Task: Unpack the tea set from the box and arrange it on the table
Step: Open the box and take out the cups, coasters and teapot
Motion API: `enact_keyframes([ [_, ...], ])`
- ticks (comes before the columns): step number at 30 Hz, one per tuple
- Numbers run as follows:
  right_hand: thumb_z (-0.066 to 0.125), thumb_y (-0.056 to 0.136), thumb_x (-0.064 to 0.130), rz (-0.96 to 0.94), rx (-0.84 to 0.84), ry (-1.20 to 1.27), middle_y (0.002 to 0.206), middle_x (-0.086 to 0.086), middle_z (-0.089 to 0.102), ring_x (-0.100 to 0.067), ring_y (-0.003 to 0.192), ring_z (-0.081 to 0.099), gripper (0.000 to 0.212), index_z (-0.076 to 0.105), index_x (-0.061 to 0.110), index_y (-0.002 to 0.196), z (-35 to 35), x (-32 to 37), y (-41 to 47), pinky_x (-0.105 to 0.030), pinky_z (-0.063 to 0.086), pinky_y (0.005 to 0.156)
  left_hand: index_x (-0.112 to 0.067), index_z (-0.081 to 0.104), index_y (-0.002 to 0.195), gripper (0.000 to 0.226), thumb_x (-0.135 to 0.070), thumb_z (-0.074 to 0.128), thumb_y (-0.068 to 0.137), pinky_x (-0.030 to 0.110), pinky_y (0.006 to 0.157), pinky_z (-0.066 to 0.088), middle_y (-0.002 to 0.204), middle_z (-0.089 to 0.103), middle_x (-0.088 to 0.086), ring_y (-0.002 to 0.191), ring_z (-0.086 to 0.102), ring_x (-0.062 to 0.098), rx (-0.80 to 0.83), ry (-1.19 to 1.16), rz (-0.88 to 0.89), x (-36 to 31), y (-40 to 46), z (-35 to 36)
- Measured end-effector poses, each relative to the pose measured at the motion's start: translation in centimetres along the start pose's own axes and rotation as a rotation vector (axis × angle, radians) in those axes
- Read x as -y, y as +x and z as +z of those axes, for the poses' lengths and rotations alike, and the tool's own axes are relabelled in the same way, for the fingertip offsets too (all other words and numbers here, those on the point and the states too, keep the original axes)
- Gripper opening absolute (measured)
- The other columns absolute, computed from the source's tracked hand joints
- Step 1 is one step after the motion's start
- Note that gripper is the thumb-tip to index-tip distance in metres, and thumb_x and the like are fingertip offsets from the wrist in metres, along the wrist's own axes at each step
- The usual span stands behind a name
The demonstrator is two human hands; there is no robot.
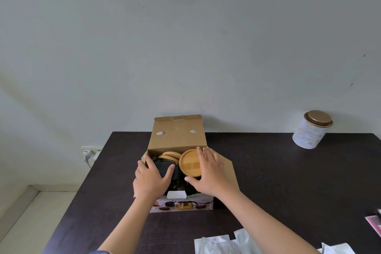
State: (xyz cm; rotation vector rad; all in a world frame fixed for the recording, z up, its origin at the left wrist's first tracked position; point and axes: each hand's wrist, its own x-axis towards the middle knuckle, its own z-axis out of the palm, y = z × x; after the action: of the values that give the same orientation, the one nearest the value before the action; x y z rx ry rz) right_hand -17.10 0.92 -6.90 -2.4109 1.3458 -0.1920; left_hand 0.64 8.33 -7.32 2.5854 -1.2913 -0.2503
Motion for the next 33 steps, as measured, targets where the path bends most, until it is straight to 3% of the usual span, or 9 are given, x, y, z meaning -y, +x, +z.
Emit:
enact_keyframes([
  [4, 0.057, 0.072, 0.074, 0.013, 0.088, -0.113, 0.155, -0.014, 0.021, -0.036, 0.144, 0.011, 0.110, 0.006, 0.018, 0.152, -1.2, 0.4, 2.3, -0.060, 0.009, 0.114, -0.008, 0.003, 0.150, 0.105, -0.080, 0.030, 0.078, 0.046, 0.097, 0.043, 0.153, 0.022, 0.019, 0.136, 0.030, 0.037, -0.013, -0.005, 0.001, 0.1, 0.0, 0.1],
  [9, 0.059, 0.066, 0.077, 0.008, 0.142, -0.217, 0.152, -0.018, 0.027, -0.039, 0.141, 0.017, 0.116, 0.007, 0.018, 0.151, -2.0, 0.9, 3.2, -0.064, 0.007, 0.112, -0.008, 0.006, 0.150, 0.105, -0.079, 0.034, 0.077, 0.045, 0.094, 0.045, 0.151, 0.026, 0.018, 0.134, 0.034, 0.036, -0.040, -0.025, -0.001, 0.0, 0.0, 0.1],
  [17, 0.064, 0.062, 0.069, -0.042, -0.073, -0.124, 0.139, -0.008, 0.043, -0.032, 0.130, 0.035, 0.100, 0.030, 0.017, 0.140, -1.8, 0.6, 3.0, -0.060, 0.011, 0.113, -0.008, 0.007, 0.149, 0.105, -0.078, 0.038, 0.077, 0.047, 0.092, 0.047, 0.150, 0.029, 0.019, 0.133, 0.036, 0.037, -0.052, -0.032, -0.005, -0.1, -0.1, -0.1],
  [20, 0.068, 0.063, 0.065, -0.031, -0.252, 0.097, 0.136, -0.002, 0.043, -0.024, 0.125, 0.039, 0.097, 0.032, 0.018, 0.140, -2.7, -0.3, 2.4, -0.045, 0.029, 0.110, -0.008, 0.007, 0.149, 0.104, -0.077, 0.038, 0.078, 0.046, 0.091, 0.047, 0.150, 0.028, 0.019, 0.133, 0.035, 0.037, -0.048, -0.034, -0.004, -0.1, -0.2, -0.1],
  [22, 0.075, 0.063, 0.056, 0.044, -0.330, 0.300, 0.135, -0.002, 0.041, -0.021, 0.123, 0.038, 0.095, 0.034, 0.017, 0.139, -3.7, -1.7, 2.1, -0.033, 0.039, 0.099, -0.008, 0.007, 0.150, 0.104, -0.077, 0.038, 0.078, 0.046, 0.092, 0.046, 0.151, 0.027, 0.019, 0.134, 0.034, 0.037, -0.046, -0.035, -0.003, -0.1, -0.2, -0.1],
  [24, 0.078, 0.064, 0.050, 0.164, -0.354, 0.387, 0.133, -0.002, 0.040, -0.021, 0.123, 0.036, 0.091, 0.036, 0.017, 0.137, -4.2, -4.2, 1.9, -0.029, 0.040, 0.091, -0.008, 0.007, 0.150, 0.104, -0.077, 0.038, 0.078, 0.047, 0.092, 0.046, 0.151, 0.026, 0.019, 0.134, 0.033, 0.037, -0.048, -0.033, -0.004, -0.1, -0.2, 0.0],
  [28, 0.082, 0.062, 0.043, 0.456, -0.341, 0.377, 0.133, -0.007, 0.042, -0.026, 0.124, 0.036, 0.088, 0.040, 0.017, 0.135, -3.4, -10.6, 1.1, -0.036, 0.045, 0.087, -0.007, 0.008, 0.150, 0.103, -0.076, 0.038, 0.079, 0.048, 0.093, 0.045, 0.150, 0.027, 0.020, 0.133, 0.034, 0.039, -0.045, -0.027, -0.010, -0.2, -0.1, -0.1],
  [33, 0.083, 0.064, 0.043, 0.649, -0.261, 0.287, 0.143, -0.011, 0.033, -0.030, 0.132, 0.031, 0.090, 0.039, 0.013, 0.136, -0.5, -16.4, 0.1, -0.044, 0.046, 0.093, -0.007, 0.008, 0.150, 0.104, -0.076, 0.038, 0.078, 0.050, 0.092, 0.046, 0.150, 0.027, 0.020, 0.133, 0.034, 0.039, -0.045, -0.021, -0.017, -0.2, -0.1, 0.0],
])
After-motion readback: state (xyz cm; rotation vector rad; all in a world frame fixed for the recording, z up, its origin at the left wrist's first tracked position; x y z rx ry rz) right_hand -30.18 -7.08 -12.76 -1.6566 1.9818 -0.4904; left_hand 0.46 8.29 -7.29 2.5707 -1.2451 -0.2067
